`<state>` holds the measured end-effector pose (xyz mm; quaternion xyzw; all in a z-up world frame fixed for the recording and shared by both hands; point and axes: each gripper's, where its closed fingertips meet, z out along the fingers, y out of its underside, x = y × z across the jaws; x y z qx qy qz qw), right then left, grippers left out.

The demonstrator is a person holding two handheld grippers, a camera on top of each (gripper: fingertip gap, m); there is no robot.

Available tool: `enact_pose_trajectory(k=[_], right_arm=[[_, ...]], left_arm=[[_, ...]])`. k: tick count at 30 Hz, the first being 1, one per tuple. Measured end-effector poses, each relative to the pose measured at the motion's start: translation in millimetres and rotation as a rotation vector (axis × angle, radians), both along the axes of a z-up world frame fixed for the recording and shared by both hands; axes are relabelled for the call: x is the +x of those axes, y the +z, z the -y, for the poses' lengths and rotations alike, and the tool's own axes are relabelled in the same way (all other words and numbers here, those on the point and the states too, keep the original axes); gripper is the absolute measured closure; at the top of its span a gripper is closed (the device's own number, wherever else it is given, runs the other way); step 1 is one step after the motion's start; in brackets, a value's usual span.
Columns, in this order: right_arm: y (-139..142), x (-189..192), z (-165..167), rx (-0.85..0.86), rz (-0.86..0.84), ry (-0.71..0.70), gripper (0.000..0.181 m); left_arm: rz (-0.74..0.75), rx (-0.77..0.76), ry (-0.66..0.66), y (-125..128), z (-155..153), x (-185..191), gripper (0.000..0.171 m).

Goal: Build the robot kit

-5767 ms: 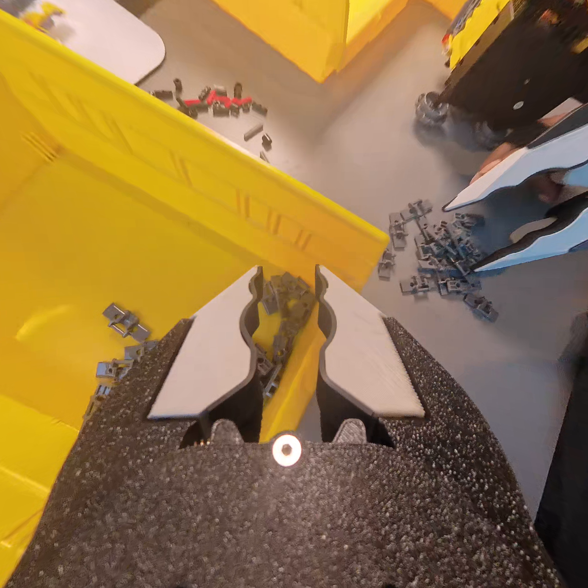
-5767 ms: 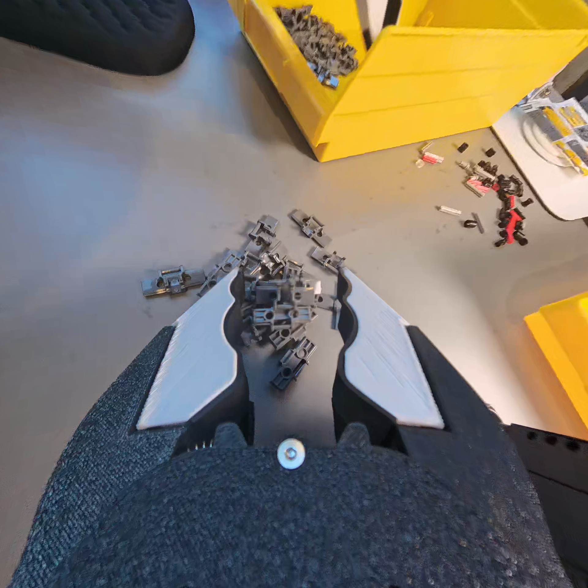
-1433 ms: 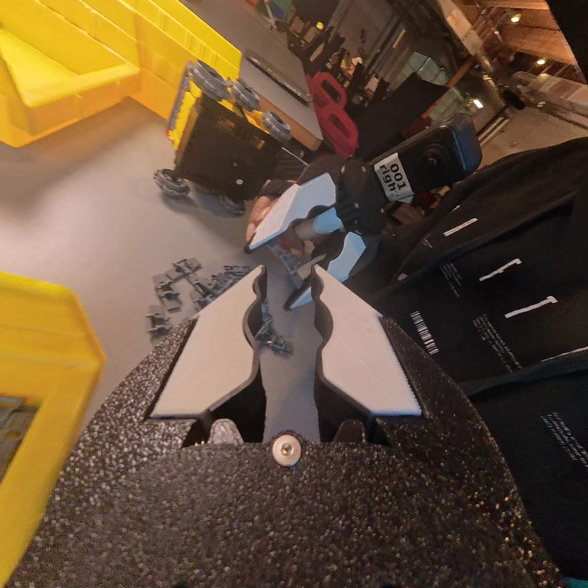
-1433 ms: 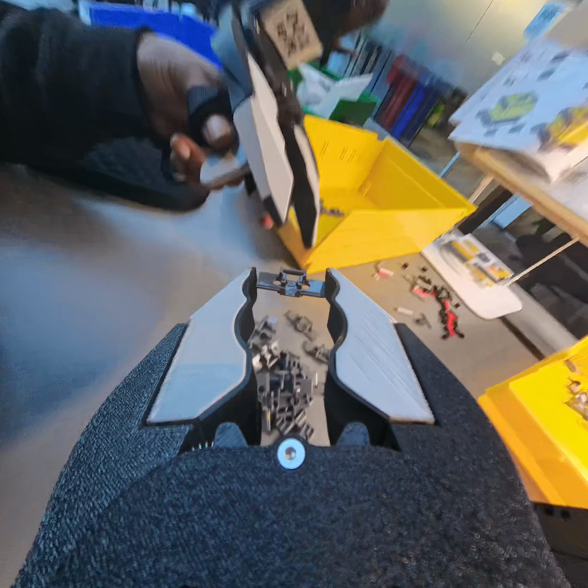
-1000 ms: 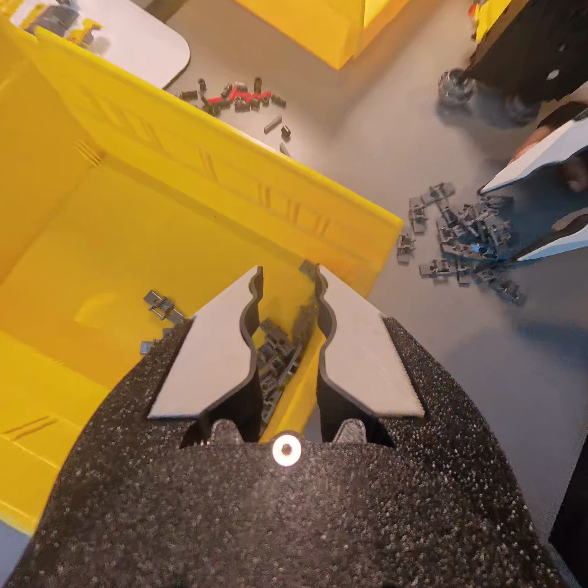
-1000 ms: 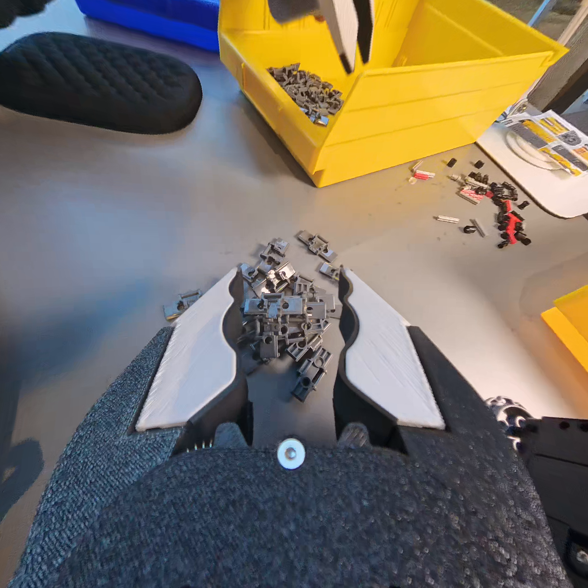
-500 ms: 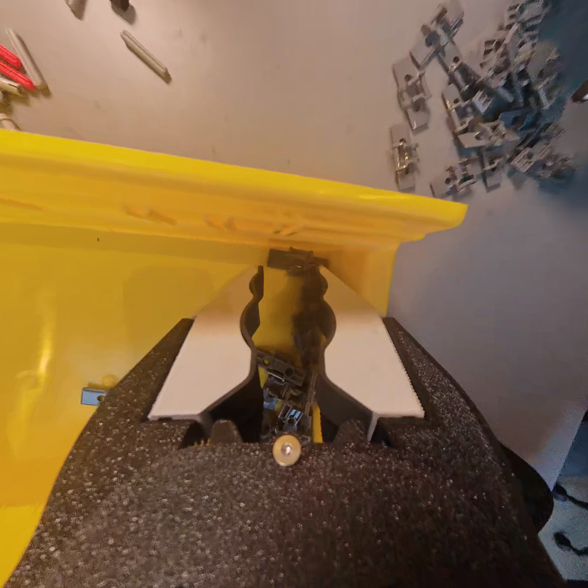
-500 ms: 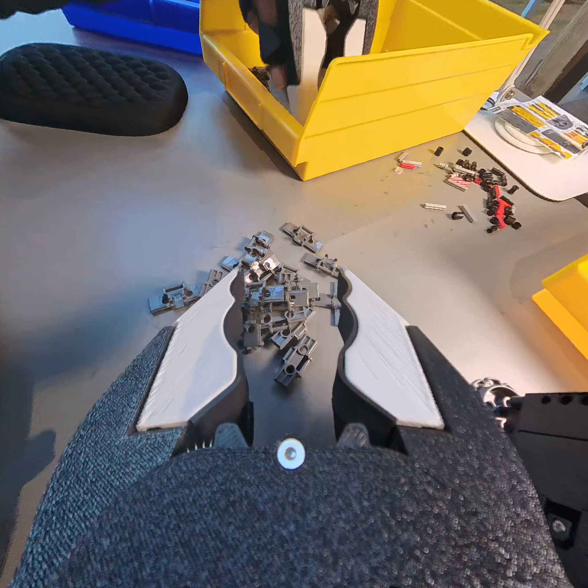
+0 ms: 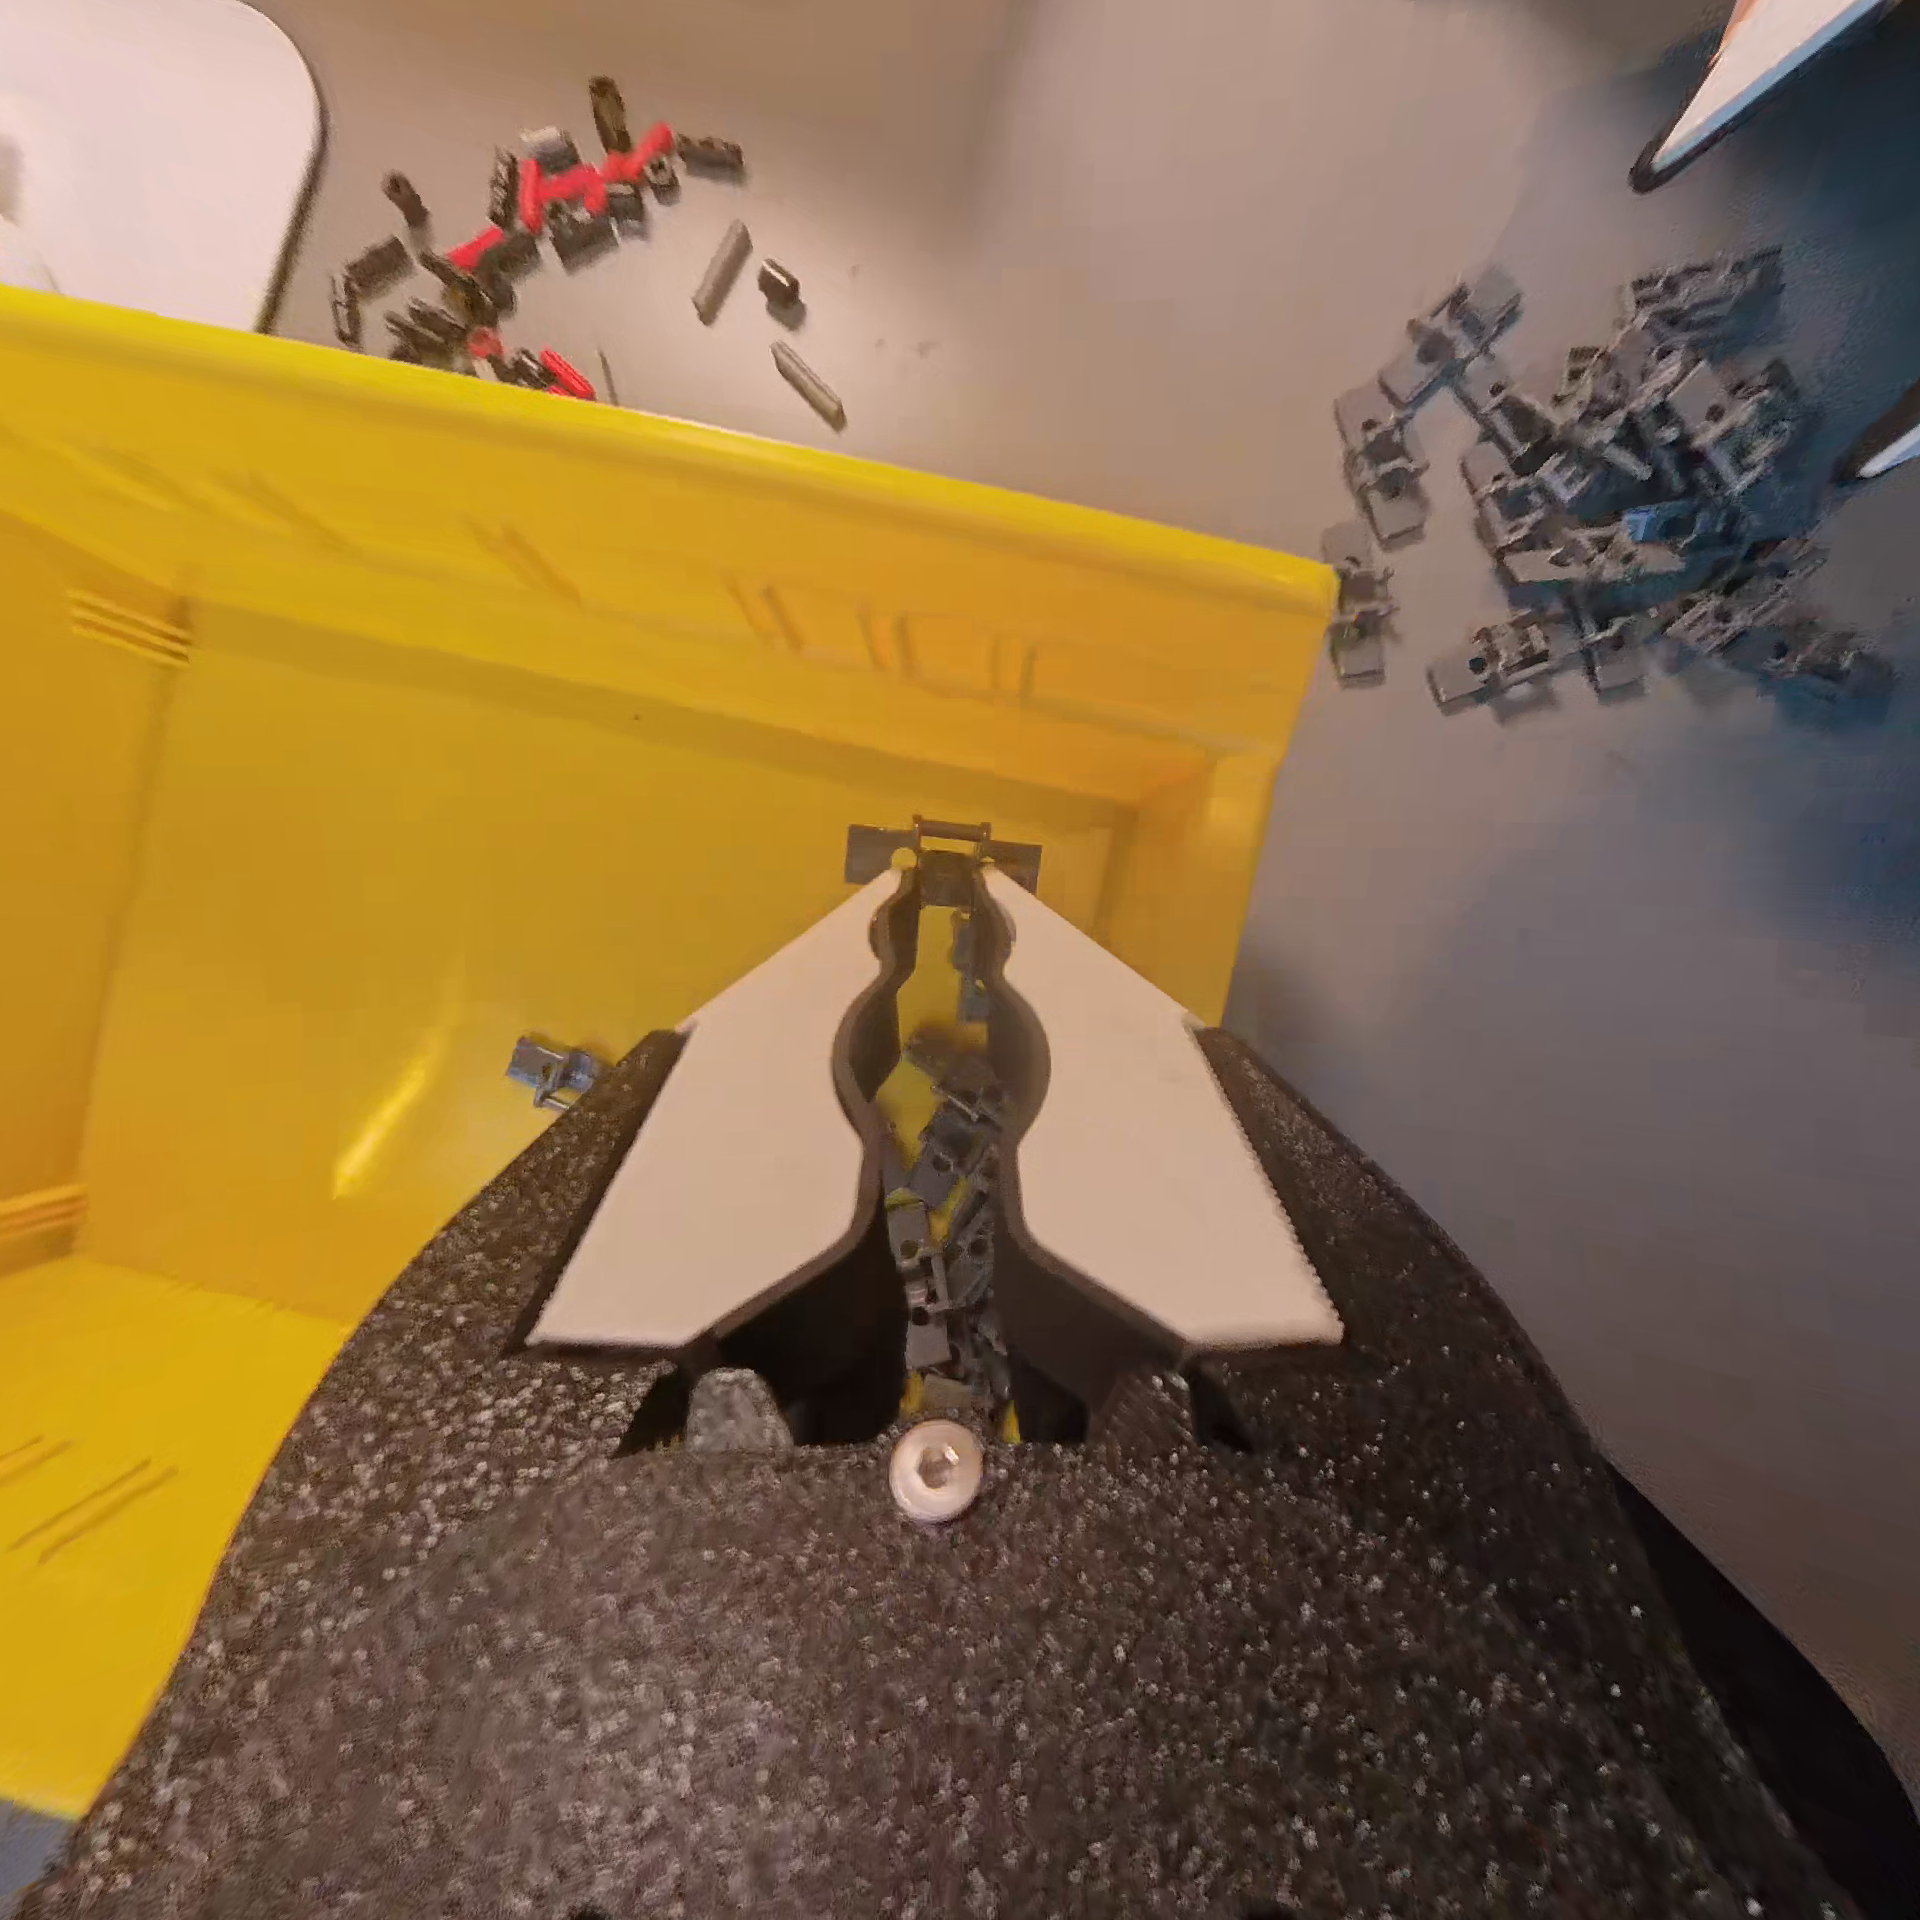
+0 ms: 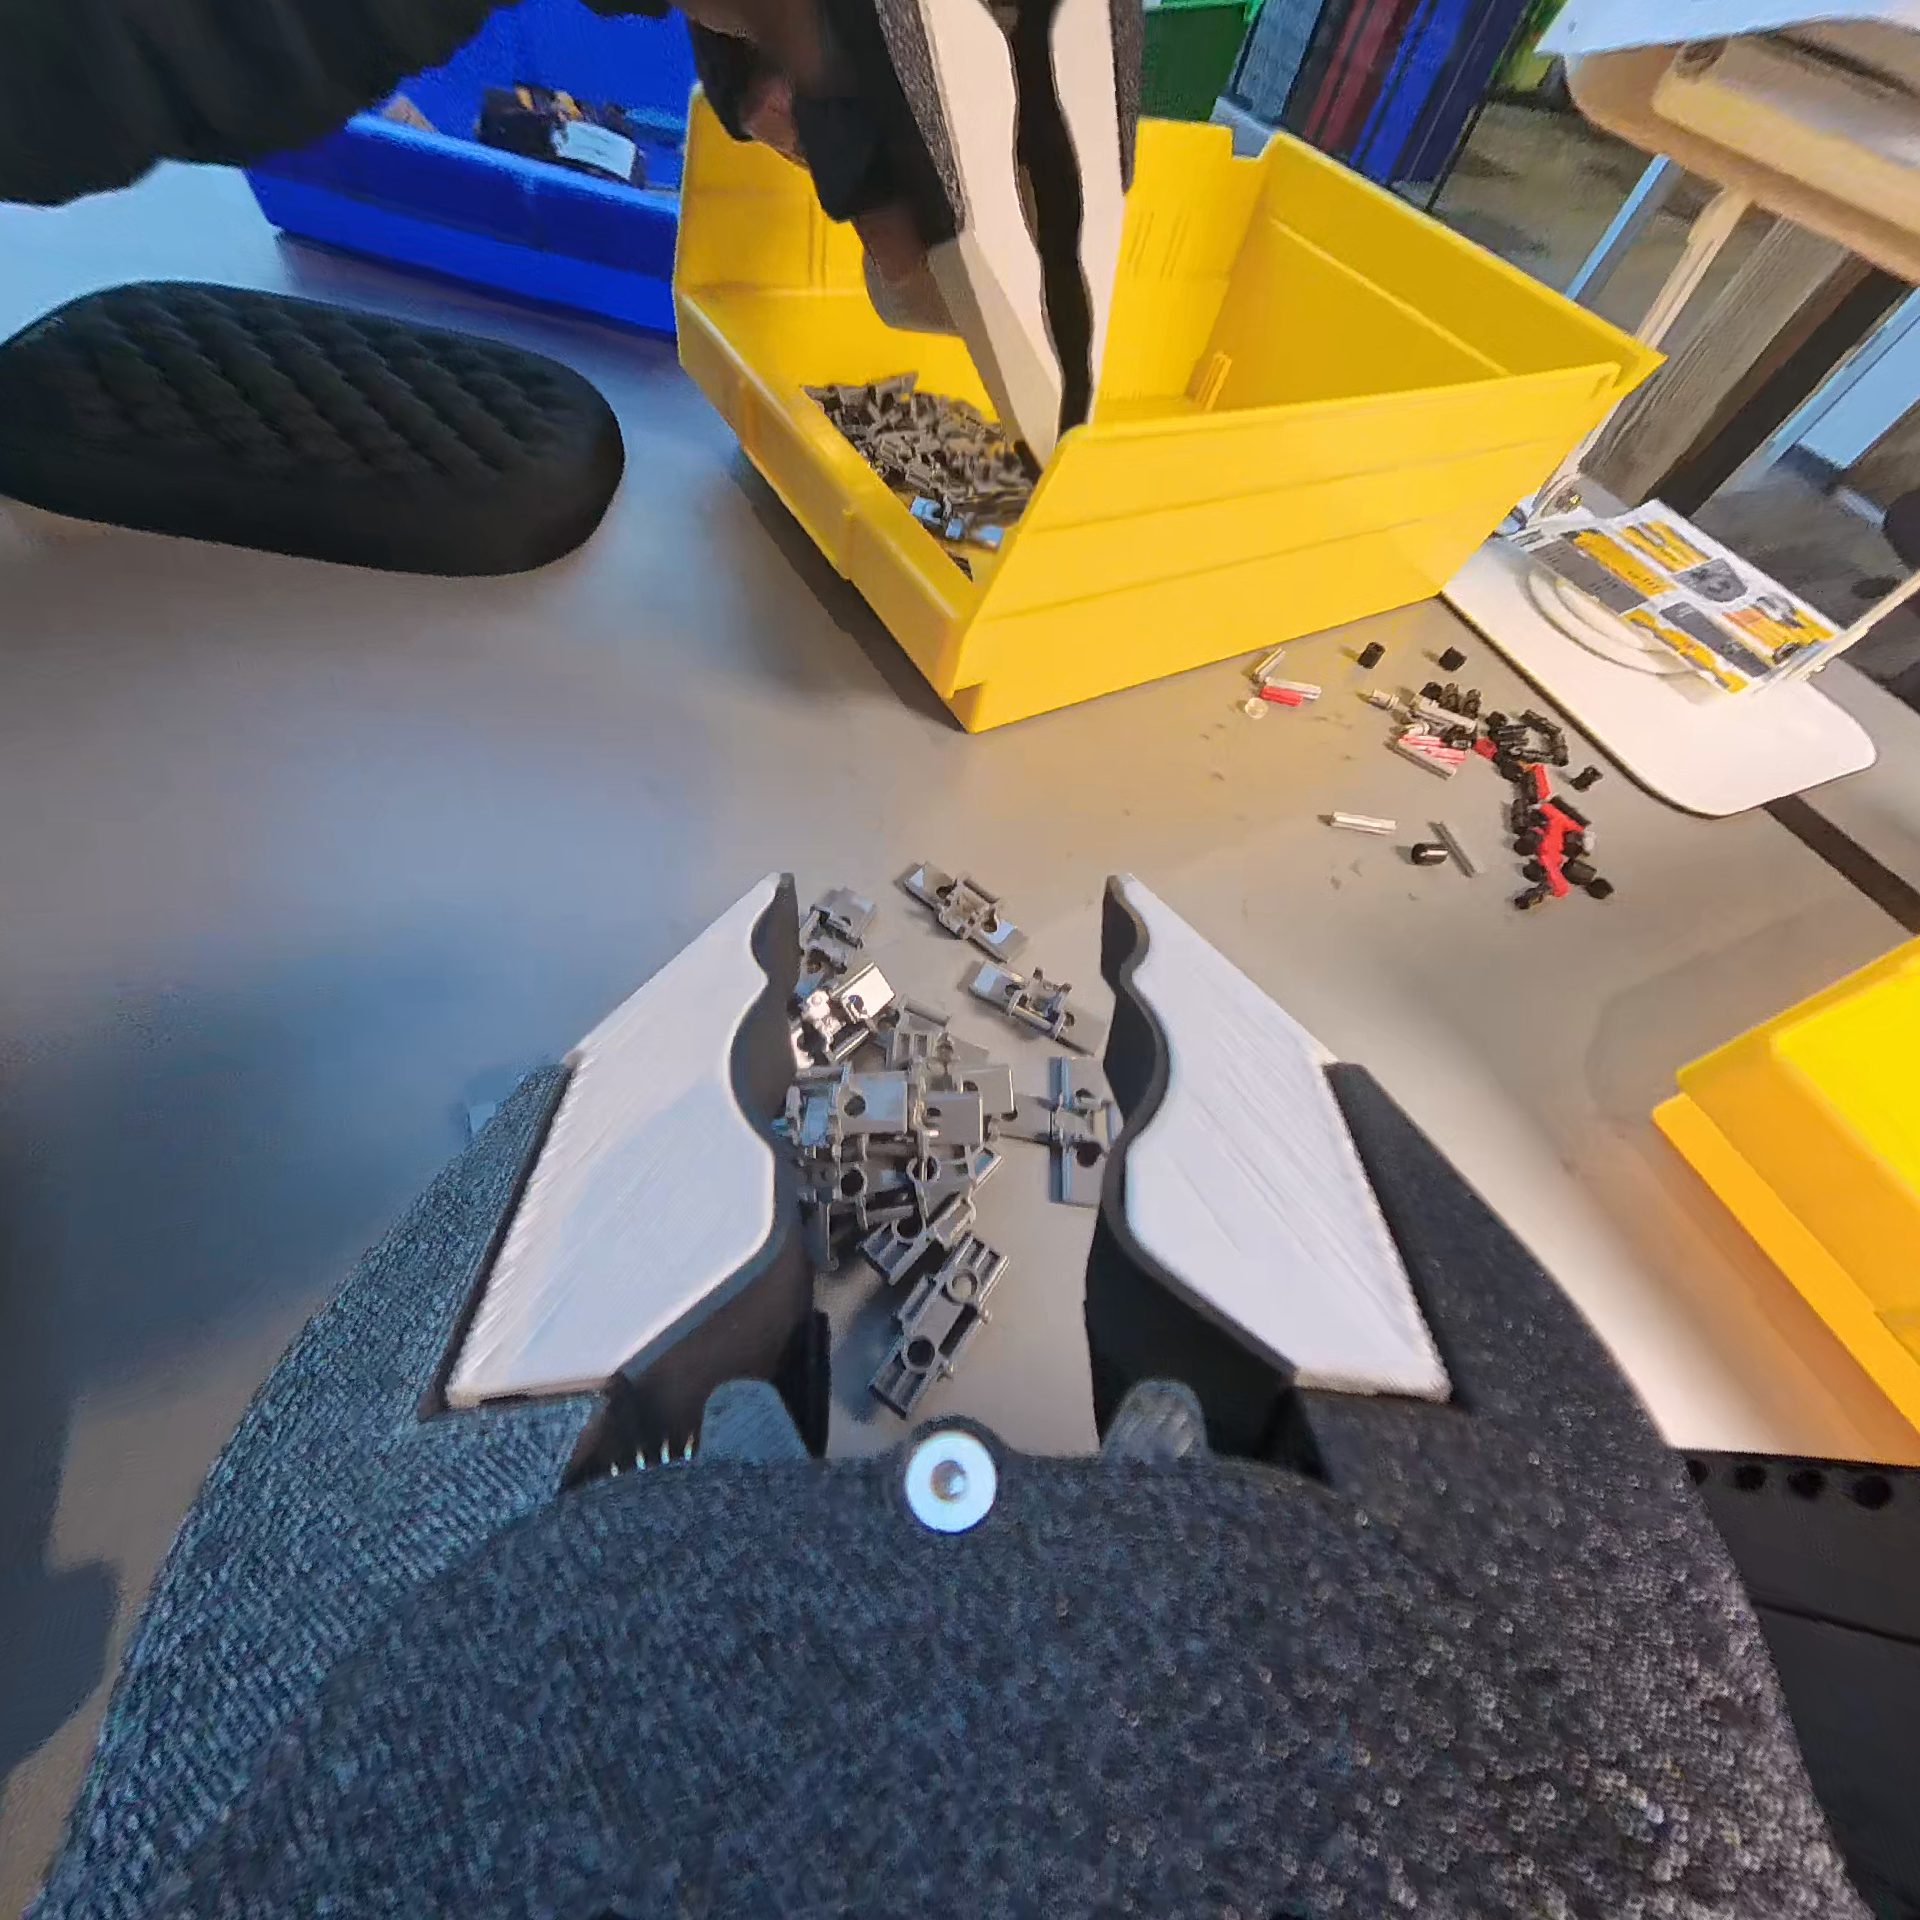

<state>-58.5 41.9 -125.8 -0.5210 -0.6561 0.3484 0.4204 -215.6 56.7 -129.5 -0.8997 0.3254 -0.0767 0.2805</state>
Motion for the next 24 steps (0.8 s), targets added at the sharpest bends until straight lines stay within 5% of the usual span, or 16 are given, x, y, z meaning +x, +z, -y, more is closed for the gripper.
enact_pose_trajectory(k=[3, 6, 10, 18, 24], right_arm=[[16, -6, 2, 0.039, -0.067, -0.008, 0.121], [42, -15, 10, 0.093, -0.183, 0.000, 0.120], [66, -24, 26, 0.197, -0.292, 0.030, 0.127], [46, 6, -3, 0.213, -0.190, -0.080, 0.127], [48, 40, -30, 0.157, -0.208, -0.191, 0.127]], left_arm=[[0.146, 0.122, -0.003, 39, 7, 22, 0.165], [0.463, 0.208, -0.073, 78, 22, 74, 0.171], [0.758, 0.179, -0.108, 80, 35, 125, 0.171], [0.681, 0.163, -0.020, 34, 36, 125, 0.171], [0.545, 0.215, 0.038, 27, 34, 104, 0.171]])
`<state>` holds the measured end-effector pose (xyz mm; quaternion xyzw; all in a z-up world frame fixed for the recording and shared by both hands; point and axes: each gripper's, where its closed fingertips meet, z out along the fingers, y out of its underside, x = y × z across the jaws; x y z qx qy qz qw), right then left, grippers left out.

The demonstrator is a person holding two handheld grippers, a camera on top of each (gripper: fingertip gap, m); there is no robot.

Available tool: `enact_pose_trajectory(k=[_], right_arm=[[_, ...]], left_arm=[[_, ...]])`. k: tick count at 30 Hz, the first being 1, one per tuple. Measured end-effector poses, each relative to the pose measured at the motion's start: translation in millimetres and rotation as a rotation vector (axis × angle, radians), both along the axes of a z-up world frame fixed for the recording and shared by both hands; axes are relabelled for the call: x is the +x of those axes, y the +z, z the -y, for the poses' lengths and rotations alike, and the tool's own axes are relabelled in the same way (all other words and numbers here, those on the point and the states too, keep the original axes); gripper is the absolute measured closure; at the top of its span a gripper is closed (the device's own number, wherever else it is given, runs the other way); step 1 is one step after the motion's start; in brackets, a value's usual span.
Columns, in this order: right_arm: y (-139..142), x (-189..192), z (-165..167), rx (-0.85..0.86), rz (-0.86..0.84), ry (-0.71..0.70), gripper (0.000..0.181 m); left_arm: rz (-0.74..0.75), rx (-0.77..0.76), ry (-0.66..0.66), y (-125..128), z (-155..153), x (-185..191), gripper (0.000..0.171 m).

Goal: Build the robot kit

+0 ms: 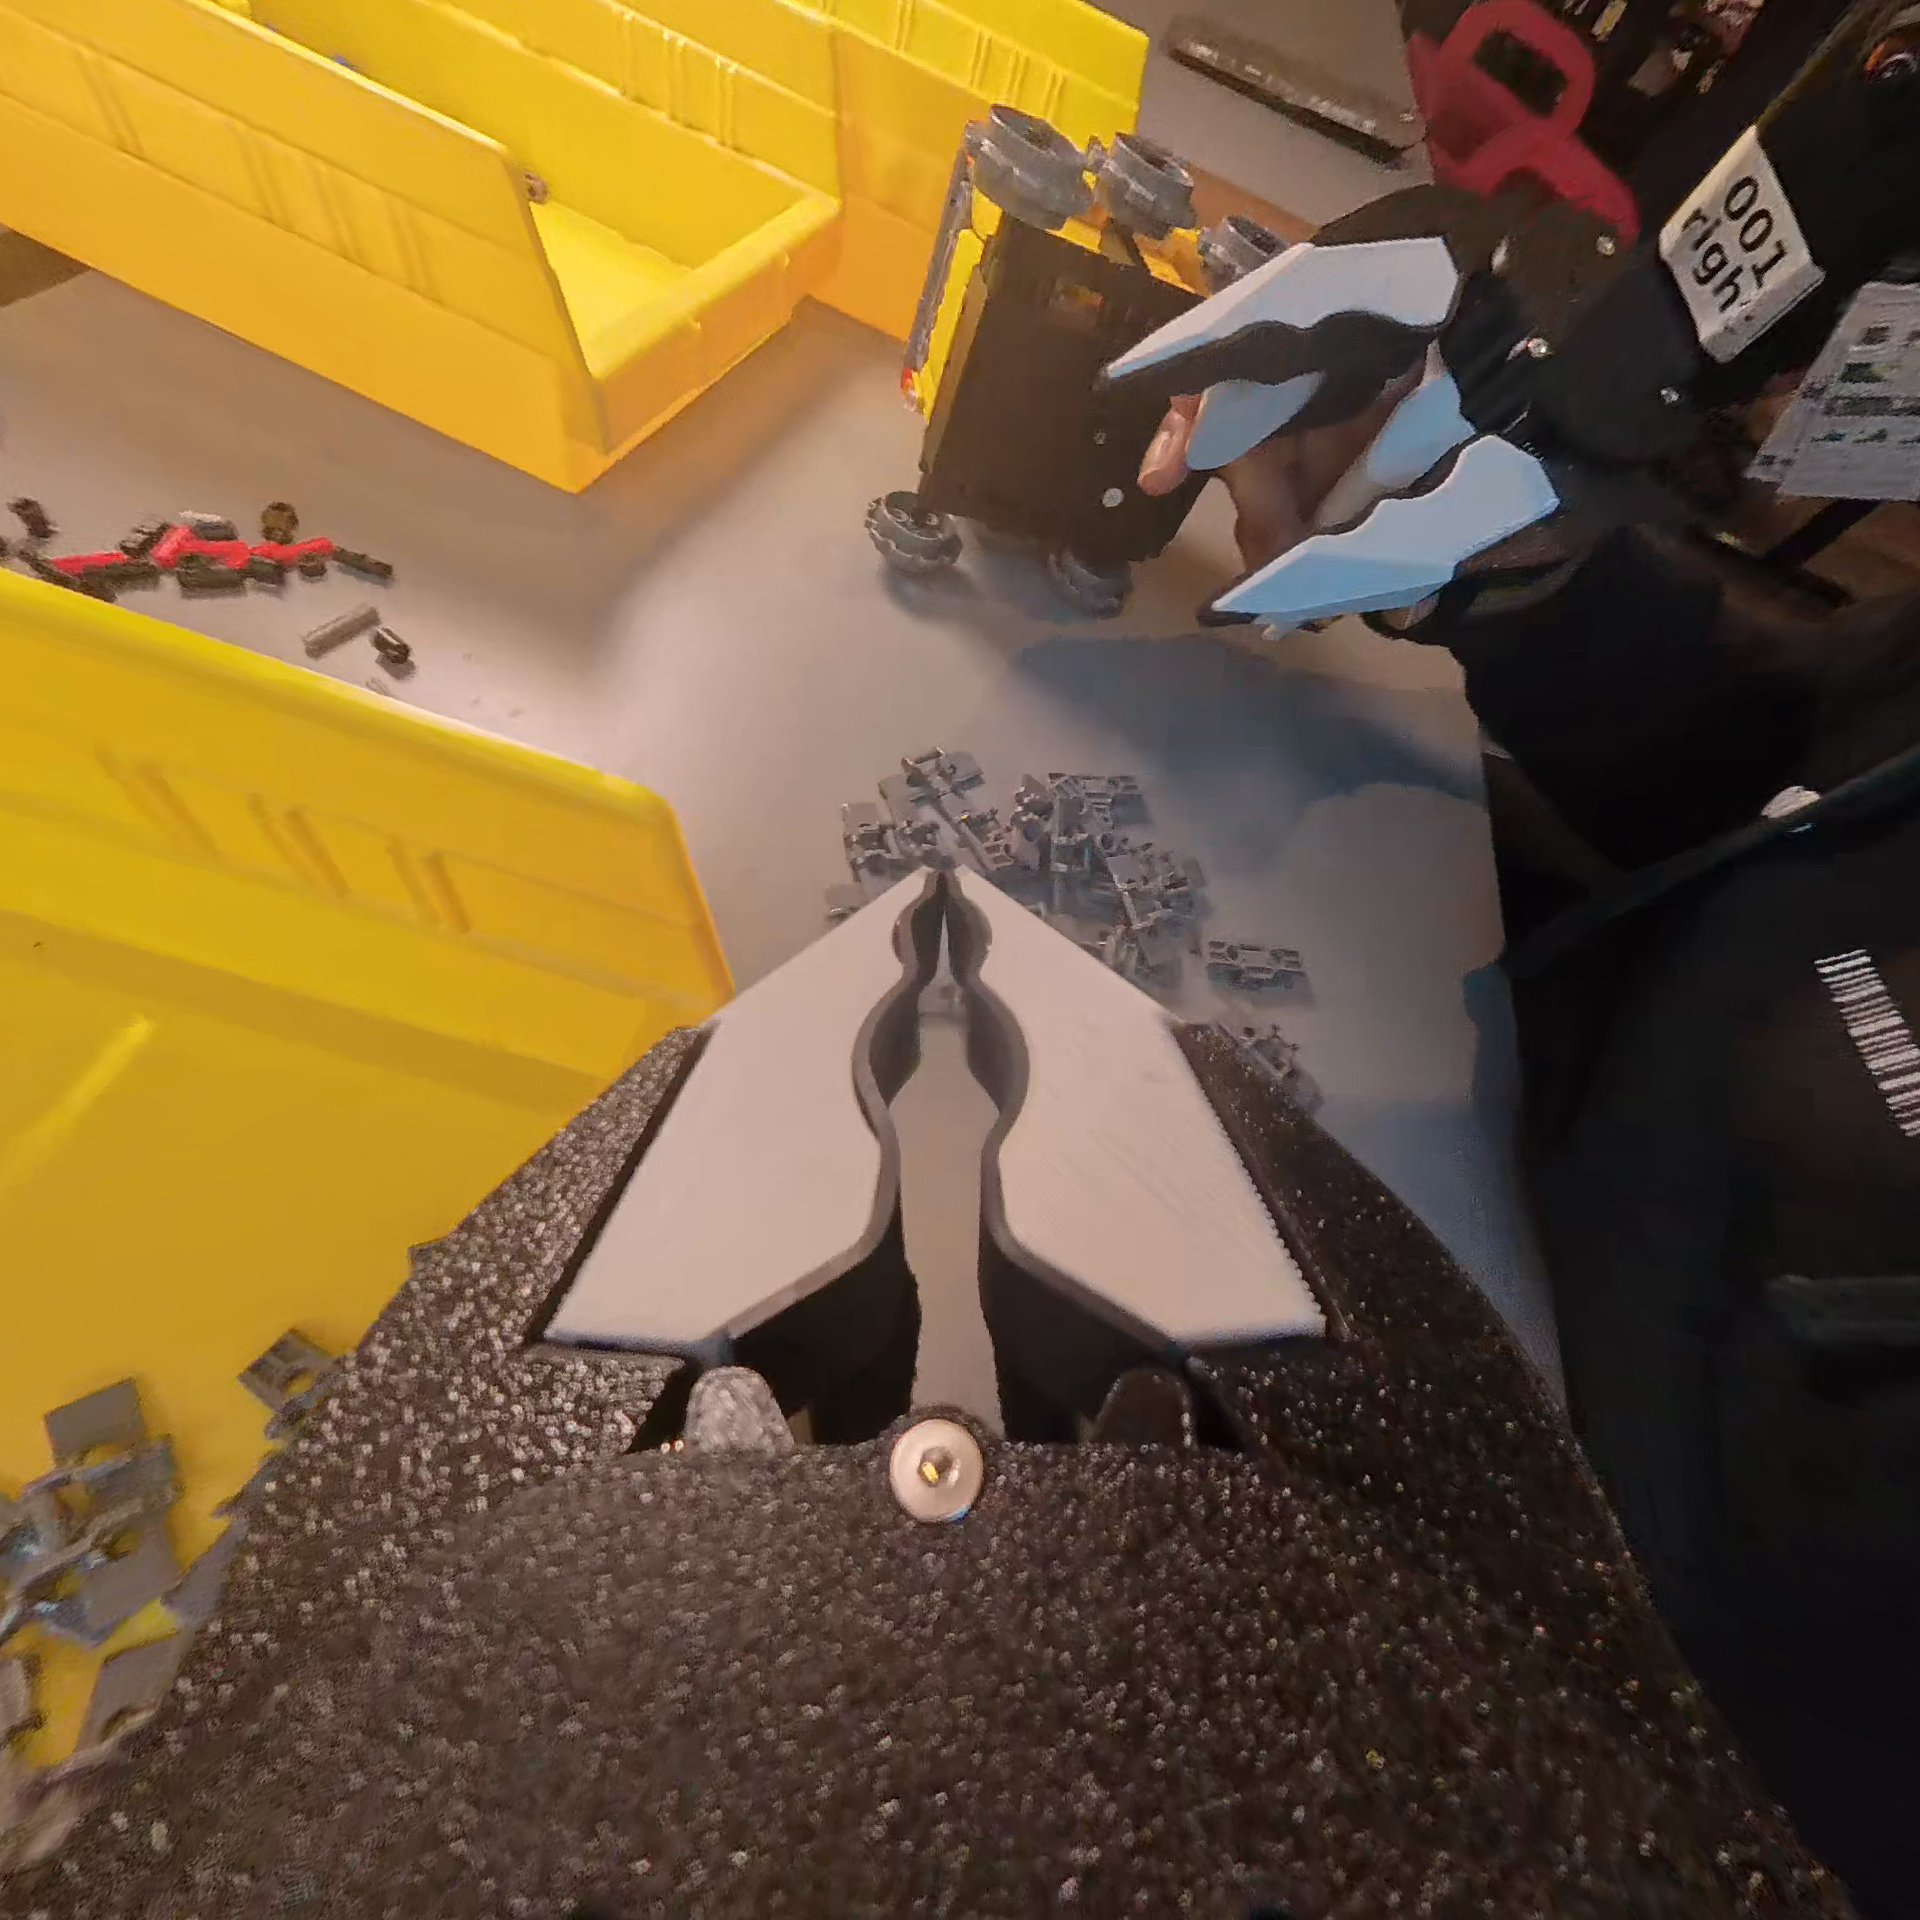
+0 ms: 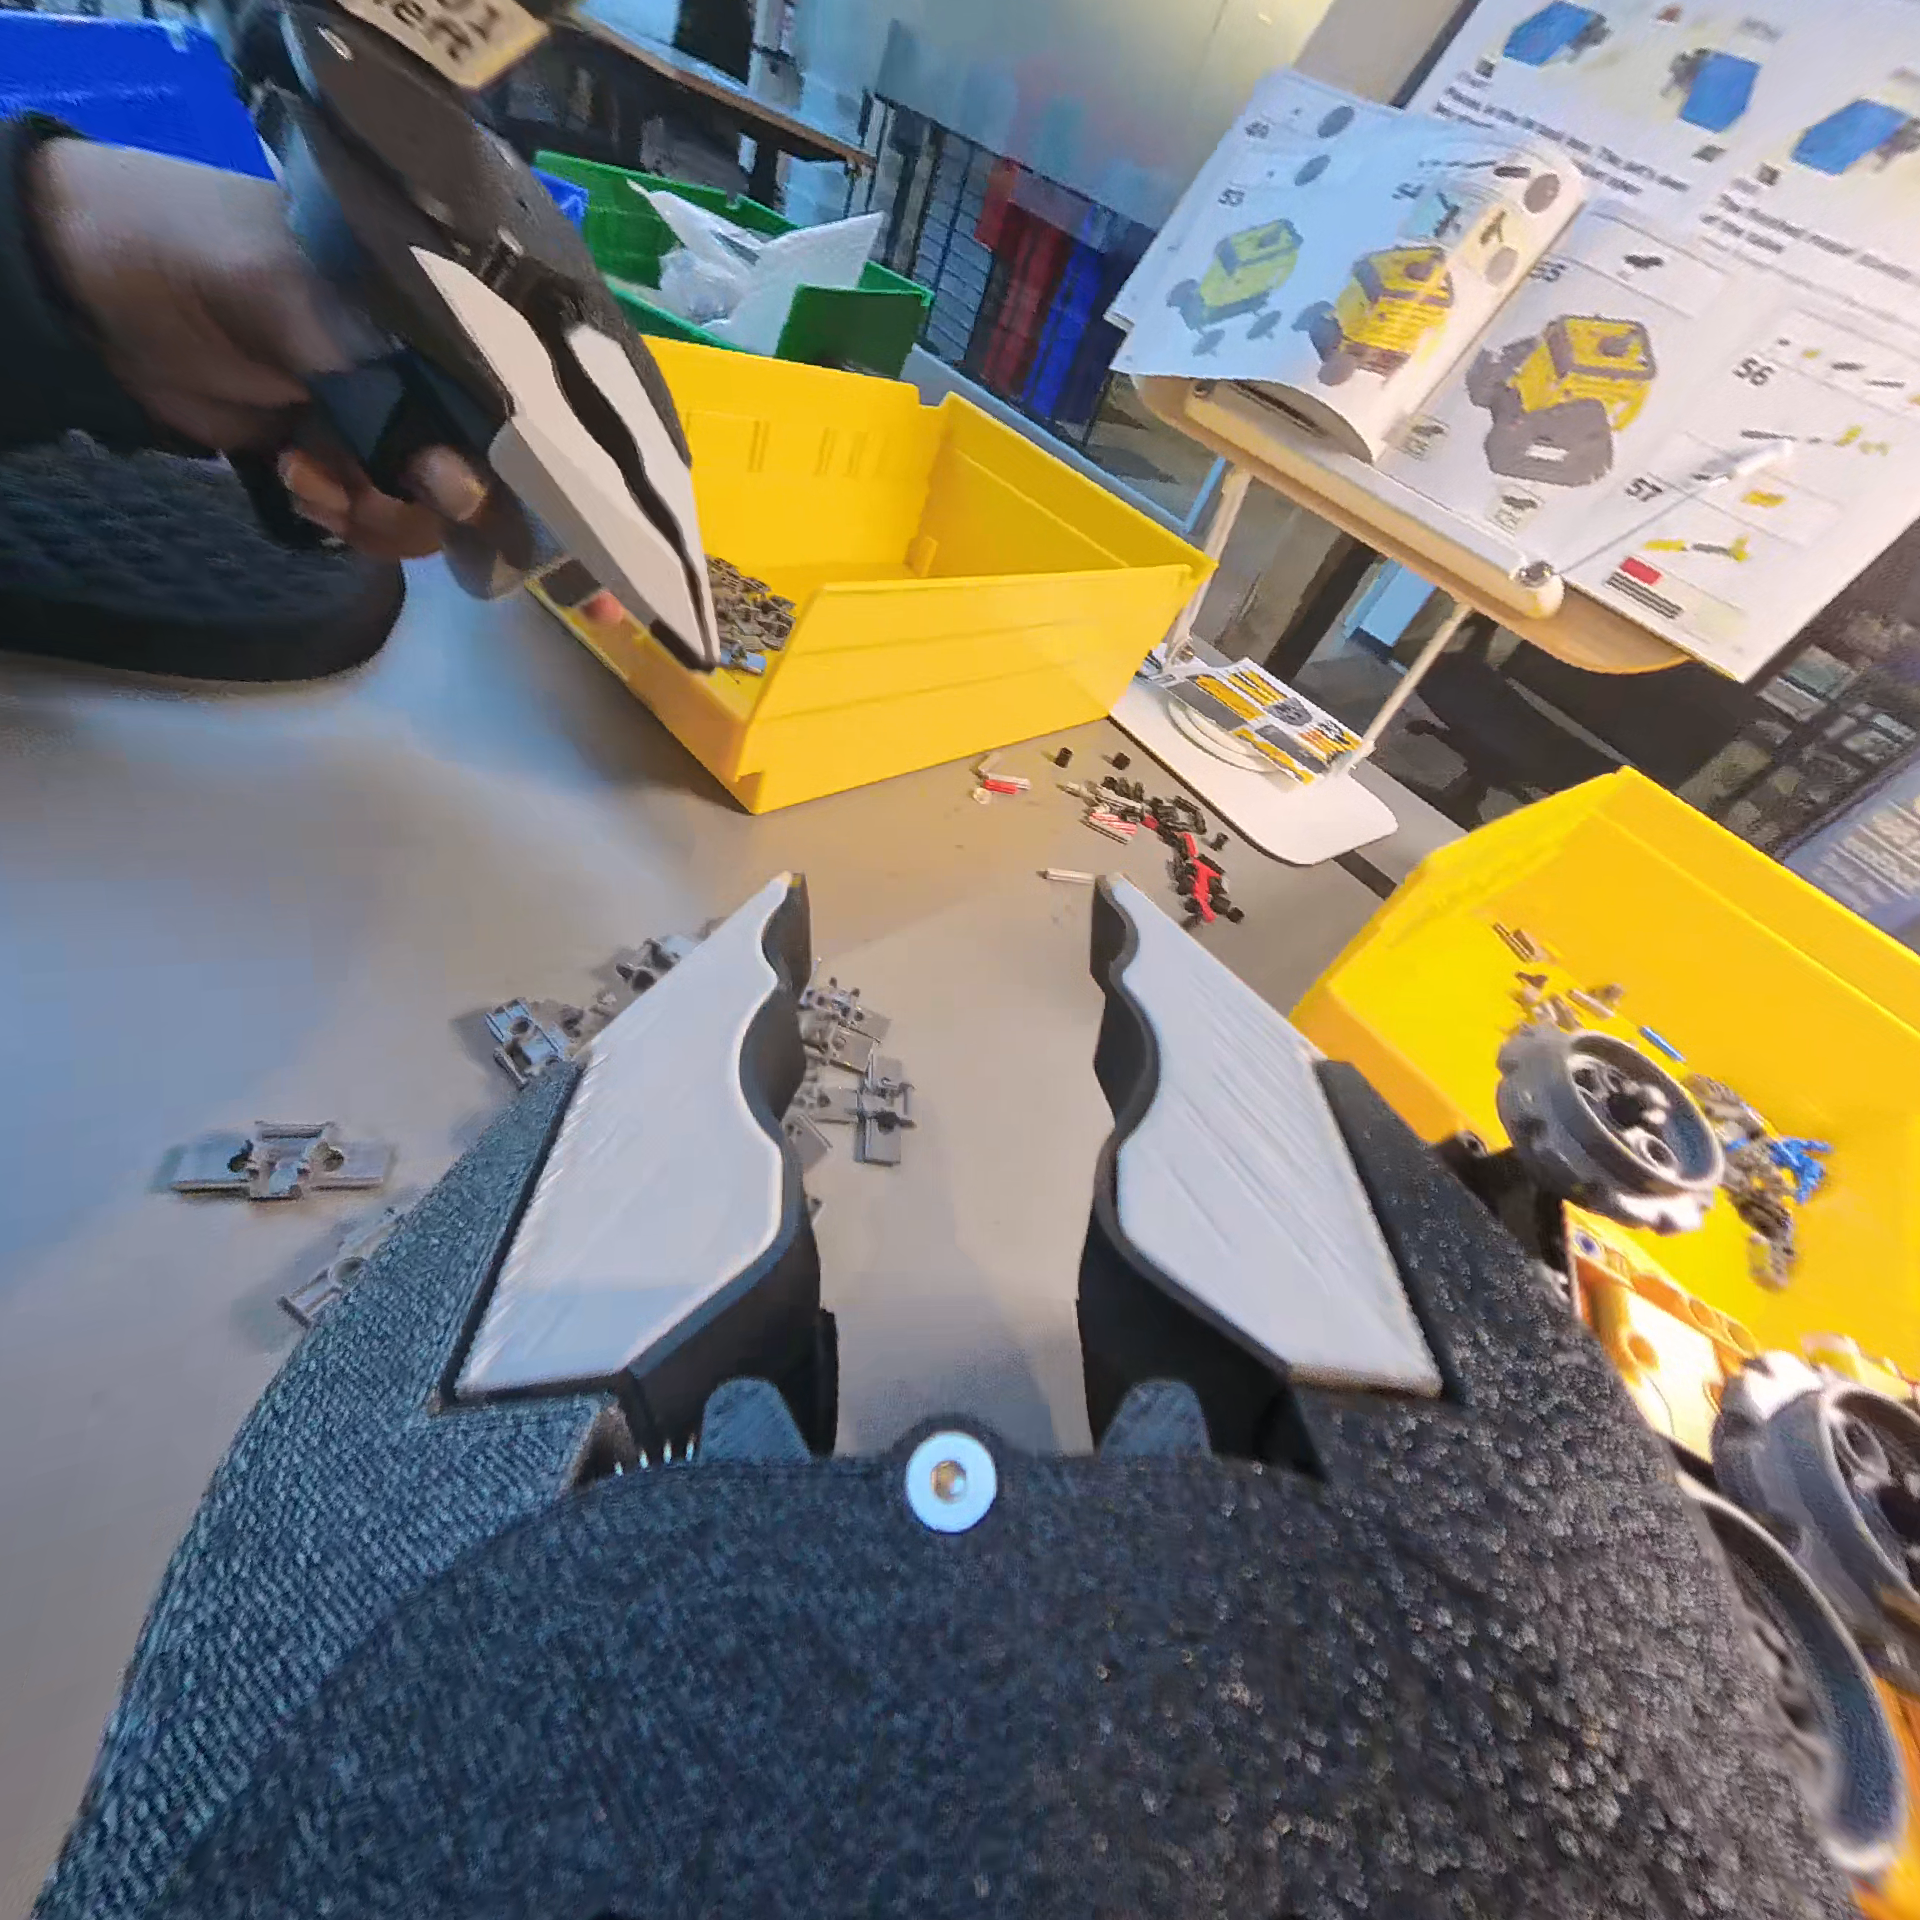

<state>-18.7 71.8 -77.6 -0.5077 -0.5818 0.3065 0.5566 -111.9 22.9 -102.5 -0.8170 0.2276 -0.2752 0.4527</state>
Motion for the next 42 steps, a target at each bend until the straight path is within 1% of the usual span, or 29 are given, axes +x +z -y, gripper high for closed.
enact_pose_trajectory(k=[2, 3, 4, 6, 8, 9, 12, 15, 19, 21, 24, 25, 29, 32, 35, 37, 40, 41, 42], right_arm=[[-1, 5, -2, -0.003, -0.001, -0.014, 0.127], [-2, 6, -2, -0.004, -0.003, -0.015, 0.127], [-3, 6, 0, -0.006, -0.005, -0.013, 0.127], [-5, 5, 2, -0.009, -0.009, -0.001, 0.127], [-7, 2, 4, -0.014, -0.015, 0.010, 0.127], [-8, 0, 4, -0.018, -0.017, 0.017, 0.127], [-8, -4, 5, -0.029, -0.034, 0.039, 0.127], [-9, -7, 6, -0.044, -0.045, 0.063, 0.127], [-15, -8, 3, -0.067, -0.040, 0.082, 0.127], [-17, -7, 2, -0.081, -0.046, 0.091, 0.127], [-18, -7, 0, -0.108, -0.061, 0.100, 0.128], [-19, -8, 0, -0.116, -0.064, 0.102, 0.128], [-19, -9, -1, -0.132, -0.066, 0.118, 0.129], [-19, -9, 2, -0.132, -0.071, 0.128, 0.129], [-16, -11, 6, -0.136, -0.077, 0.142, 0.129], [-13, -16, 12, -0.130, -0.079, 0.160, 0.128], [-4, -28, 25, -0.095, -0.090, 0.180, 0.124], [0, -33, 30, -0.082, -0.096, 0.190, 0.123], [3, -38, 36, -0.071, -0.103, 0.202, 0.122]], left_arm=[[-0.093, 0.044, 0.092, 7, -7, -25, 0.171], [-0.167, 0.055, 0.162, 9, -12, -45, 0.171], [-0.250, 0.053, 0.237, 9, -16, -68, 0.166], [-0.393, -0.015, 0.342, 2, -20, -108, 0.153], [-0.490, -0.113, 0.380, -9, -20, -134, 0.145], [-0.511, -0.171, 0.364, -17, -19, -139, 0.142], [-0.512, -0.342, 0.216, -41, -14, -132, 0.142], [-0.566, -0.472, 0.076, -60, -11, -126, 0.143], [-0.687, -0.641, -0.020, -77, -3, -136, 0.143], [-0.684, -0.712, -0.069, -82, 5, -133, 0.142], [-0.679, -0.739, -0.083, -85, 6, -132, 0.143], [-0.681, -0.732, -0.080, -85, 4, -132, 0.152], [-0.727, -0.695, -0.049, -82, 1, -140, 0.153], [-0.703, -0.632, -0.001, -69, -5, -143, 0.154], [-0.609, -0.527, 0.030, -45, -11, -136, 0.154], [-0.437, -0.422, 0.007, -18, -15, -111, 0.154], [-0.092, -0.230, -0.137, 37, -8, -43, 0.154], [0.013, -0.184, -0.187, 51, -3, -20, 0.154], [0.097, -0.156, -0.231, 59, 2, 0, 0.154]])
